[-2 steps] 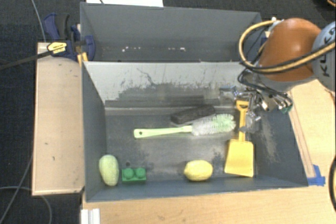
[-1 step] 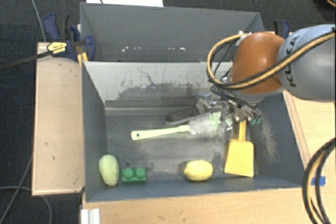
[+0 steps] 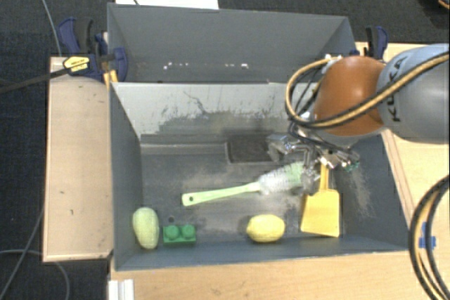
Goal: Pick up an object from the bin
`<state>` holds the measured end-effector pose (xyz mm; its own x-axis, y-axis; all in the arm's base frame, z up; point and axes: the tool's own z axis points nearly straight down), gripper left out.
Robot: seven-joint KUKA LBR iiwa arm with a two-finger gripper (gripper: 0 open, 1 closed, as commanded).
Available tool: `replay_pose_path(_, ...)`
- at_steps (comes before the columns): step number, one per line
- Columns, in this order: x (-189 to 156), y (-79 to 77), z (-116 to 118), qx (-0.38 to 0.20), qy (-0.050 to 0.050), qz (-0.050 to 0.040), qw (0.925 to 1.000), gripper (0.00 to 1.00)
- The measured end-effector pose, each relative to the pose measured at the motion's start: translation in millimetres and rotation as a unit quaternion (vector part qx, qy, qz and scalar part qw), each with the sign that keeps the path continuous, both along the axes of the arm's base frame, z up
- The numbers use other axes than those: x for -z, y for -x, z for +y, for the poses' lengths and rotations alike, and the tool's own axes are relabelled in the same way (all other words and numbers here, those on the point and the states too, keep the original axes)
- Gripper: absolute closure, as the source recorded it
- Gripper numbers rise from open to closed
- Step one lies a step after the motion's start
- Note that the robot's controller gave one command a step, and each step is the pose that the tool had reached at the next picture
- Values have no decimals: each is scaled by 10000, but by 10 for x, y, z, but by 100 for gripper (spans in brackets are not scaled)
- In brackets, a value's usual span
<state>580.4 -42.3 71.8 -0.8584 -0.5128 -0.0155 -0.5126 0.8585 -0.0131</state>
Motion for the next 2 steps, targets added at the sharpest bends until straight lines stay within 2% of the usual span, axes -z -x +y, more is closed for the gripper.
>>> replay_pose_path(1,-16,14,912,404,-51,-4,9992,100)
replay_pose_path(2,-15,14,910,401,-49,-4,9992,100)
